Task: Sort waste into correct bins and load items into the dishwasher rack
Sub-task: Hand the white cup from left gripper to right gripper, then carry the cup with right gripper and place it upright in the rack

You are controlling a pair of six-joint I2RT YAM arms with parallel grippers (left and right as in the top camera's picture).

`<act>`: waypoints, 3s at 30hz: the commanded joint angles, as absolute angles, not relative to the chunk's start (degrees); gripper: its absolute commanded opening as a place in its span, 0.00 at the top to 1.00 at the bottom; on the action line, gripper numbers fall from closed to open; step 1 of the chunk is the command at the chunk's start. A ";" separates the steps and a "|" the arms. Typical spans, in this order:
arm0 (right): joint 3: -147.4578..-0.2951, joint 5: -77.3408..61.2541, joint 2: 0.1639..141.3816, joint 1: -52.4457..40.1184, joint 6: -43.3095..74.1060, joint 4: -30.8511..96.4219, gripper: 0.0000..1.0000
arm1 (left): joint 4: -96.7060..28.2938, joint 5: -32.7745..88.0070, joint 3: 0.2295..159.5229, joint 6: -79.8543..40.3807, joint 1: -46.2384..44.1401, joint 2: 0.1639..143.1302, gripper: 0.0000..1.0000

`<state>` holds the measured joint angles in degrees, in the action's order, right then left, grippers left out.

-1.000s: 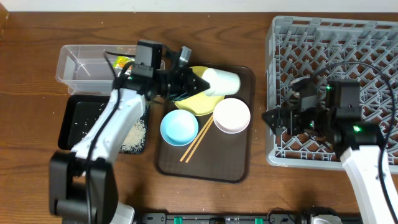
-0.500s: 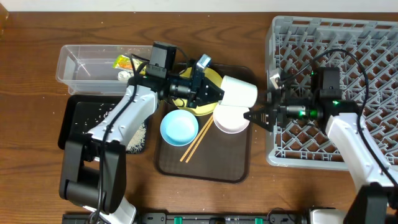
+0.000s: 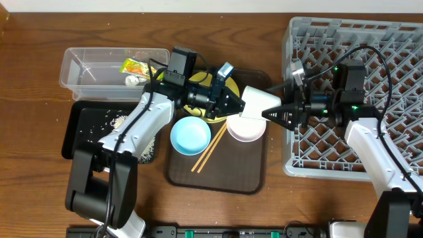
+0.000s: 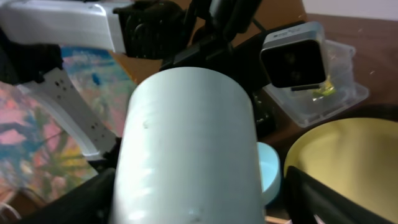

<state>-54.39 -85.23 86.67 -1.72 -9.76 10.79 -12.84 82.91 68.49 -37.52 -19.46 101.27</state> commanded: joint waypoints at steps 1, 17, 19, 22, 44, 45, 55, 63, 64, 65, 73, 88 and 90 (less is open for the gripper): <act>-55.29 -87.29 86.91 -1.58 -7.70 10.70 0.25 | -12.69 83.35 68.69 -37.19 -19.66 101.16 0.94; -55.29 -87.26 86.91 -1.58 -7.27 11.64 0.37 | -12.25 82.87 68.69 -37.19 -19.64 101.16 0.94; -55.29 -87.24 86.91 -1.58 -7.22 11.64 0.38 | -12.25 82.87 68.69 -37.17 -19.64 101.16 0.91; -55.29 -85.89 86.91 -1.58 -5.69 11.62 0.40 | -12.27 82.35 68.69 -37.12 -19.64 101.16 0.75; -59.00 -49.63 84.51 -1.54 8.91 13.39 0.77 | -28.38 49.89 68.71 -16.88 -0.58 99.66 0.53; -59.81 -48.21 84.07 -1.52 9.26 14.06 0.80 | -29.34 47.97 68.71 -15.62 0.36 99.29 0.53; -74.52 -20.05 81.91 -1.45 9.41 41.34 0.99 | -34.44 28.10 68.71 -10.92 7.07 91.70 0.52; -84.16 0.47 81.91 1.10 13.30 62.83 0.99 | -34.72 23.92 68.71 -10.98 7.90 88.47 0.51; -84.64 1.72 81.91 1.91 13.32 64.79 0.99 | -35.09 23.92 68.71 -10.98 7.90 88.47 0.51; -84.93 3.14 81.91 3.11 13.58 66.98 0.99 | -35.59 23.90 68.71 -10.98 7.90 88.47 0.51; -84.95 10.22 82.02 12.47 15.40 75.59 0.99 | -39.00 23.90 68.69 -11.22 7.90 88.47 0.51; -80.62 10.07 87.15 18.41 14.06 74.85 0.99 | -40.60 23.90 68.69 -11.86 7.90 88.47 0.51; -79.33 10.07 88.92 18.41 14.06 73.25 0.98 | -41.12 23.90 68.69 -11.86 7.90 88.47 0.51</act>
